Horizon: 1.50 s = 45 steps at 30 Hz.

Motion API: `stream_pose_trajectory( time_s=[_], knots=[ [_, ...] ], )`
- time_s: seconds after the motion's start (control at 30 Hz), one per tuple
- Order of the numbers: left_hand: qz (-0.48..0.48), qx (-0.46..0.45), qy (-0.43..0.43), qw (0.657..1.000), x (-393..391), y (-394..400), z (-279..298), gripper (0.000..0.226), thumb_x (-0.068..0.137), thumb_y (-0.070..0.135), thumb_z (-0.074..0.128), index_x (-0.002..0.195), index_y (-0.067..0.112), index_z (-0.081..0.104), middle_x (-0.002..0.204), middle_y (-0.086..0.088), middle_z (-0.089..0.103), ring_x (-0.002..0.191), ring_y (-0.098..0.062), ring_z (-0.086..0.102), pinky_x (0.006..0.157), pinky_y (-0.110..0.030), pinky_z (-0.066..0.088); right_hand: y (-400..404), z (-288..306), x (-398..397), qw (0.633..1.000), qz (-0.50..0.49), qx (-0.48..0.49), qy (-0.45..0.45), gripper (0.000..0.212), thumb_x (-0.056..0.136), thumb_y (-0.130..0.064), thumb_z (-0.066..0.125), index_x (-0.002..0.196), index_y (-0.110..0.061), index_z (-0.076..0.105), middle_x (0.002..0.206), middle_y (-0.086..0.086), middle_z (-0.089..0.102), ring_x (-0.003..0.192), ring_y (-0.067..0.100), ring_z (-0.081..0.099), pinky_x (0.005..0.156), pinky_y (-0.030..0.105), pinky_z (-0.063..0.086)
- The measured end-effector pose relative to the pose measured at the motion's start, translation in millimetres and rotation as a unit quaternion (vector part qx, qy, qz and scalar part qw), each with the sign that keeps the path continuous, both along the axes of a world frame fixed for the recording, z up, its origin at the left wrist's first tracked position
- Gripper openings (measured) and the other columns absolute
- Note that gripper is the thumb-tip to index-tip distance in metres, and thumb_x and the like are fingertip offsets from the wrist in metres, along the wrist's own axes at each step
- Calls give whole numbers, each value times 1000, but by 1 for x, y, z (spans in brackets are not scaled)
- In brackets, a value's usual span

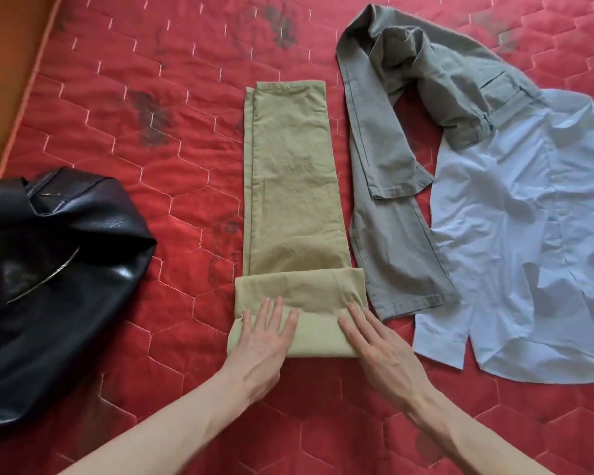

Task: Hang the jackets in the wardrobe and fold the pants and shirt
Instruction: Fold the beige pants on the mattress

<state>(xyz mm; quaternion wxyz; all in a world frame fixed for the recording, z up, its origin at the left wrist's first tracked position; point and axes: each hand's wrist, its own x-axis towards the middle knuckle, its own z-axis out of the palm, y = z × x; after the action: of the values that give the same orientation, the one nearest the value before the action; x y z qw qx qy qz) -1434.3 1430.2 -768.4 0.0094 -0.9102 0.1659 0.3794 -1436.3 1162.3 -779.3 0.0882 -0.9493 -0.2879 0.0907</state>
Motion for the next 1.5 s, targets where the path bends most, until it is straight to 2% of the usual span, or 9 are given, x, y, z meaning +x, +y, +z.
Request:
stream_pose_trajectory(
  time_s=[0.17,0.23,0.43,0.63,0.8,0.93,1.0,1.23,1.5],
  knots=[
    [-25,-57,63,996,-11,14,47,78,86,9,43,158,25,20,163,-10,27,152,-34,27,118,-51,33,-18,30,-24,997,25,59,39,62,76,-21,84,136,-17,67,138,1,68,113,19,72,93,30,58],
    [-21,-104,82,991,-9,18,64,69,86,10,41,151,30,30,147,-2,45,137,-30,47,107,-46,44,-24,42,-31,993,20,103,58,51,87,-35,78,134,-19,65,128,-6,71,107,12,69,94,24,52],
    [90,-180,167,965,16,32,92,71,85,9,42,145,47,46,142,0,64,127,-26,60,106,-30,46,-32,65,-37,950,-139,223,170,26,96,-38,73,119,-35,62,102,-15,67,88,5,66,74,29,54],
    [340,-284,138,886,58,76,72,35,68,31,62,99,41,75,94,13,78,83,-4,71,64,-14,52,-5,50,-9,848,-333,354,212,19,92,-37,74,105,-36,60,93,-11,69,85,9,67,72,21,52],
    [563,-356,-30,745,41,79,36,20,83,29,88,96,22,74,87,0,77,78,-7,70,68,-25,55,32,26,27,789,-407,414,199,7,102,-34,66,98,-34,59,85,-12,65,80,5,60,73,24,48],
    [633,-325,-61,700,33,60,11,44,98,43,68,130,13,63,125,-4,71,122,-19,66,103,-36,52,57,3,51,786,-440,396,175,10,111,-39,45,104,-35,52,87,-17,63,83,-1,60,77,18,44],
    [661,-303,-29,686,35,53,1,67,104,51,53,152,5,43,150,-13,56,143,-28,49,120,-46,38,67,-8,62,790,-455,375,169,20,112,-38,38,115,-22,51,85,-13,60,77,5,56,77,29,41],
    [593,-288,-96,746,39,53,-20,23,112,31,27,111,17,45,94,-11,66,95,-36,63,87,-54,47,71,-36,84,806,-495,283,160,33,112,-42,36,100,-12,44,76,3,56,82,37,59,72,41,36],
    [544,-262,-124,788,39,58,-34,20,110,48,34,116,31,43,90,11,69,91,-27,70,83,-50,52,75,-45,89,821,-531,177,110,36,109,-50,37,90,-20,45,84,25,66,85,48,64,71,45,38]
  ],
)
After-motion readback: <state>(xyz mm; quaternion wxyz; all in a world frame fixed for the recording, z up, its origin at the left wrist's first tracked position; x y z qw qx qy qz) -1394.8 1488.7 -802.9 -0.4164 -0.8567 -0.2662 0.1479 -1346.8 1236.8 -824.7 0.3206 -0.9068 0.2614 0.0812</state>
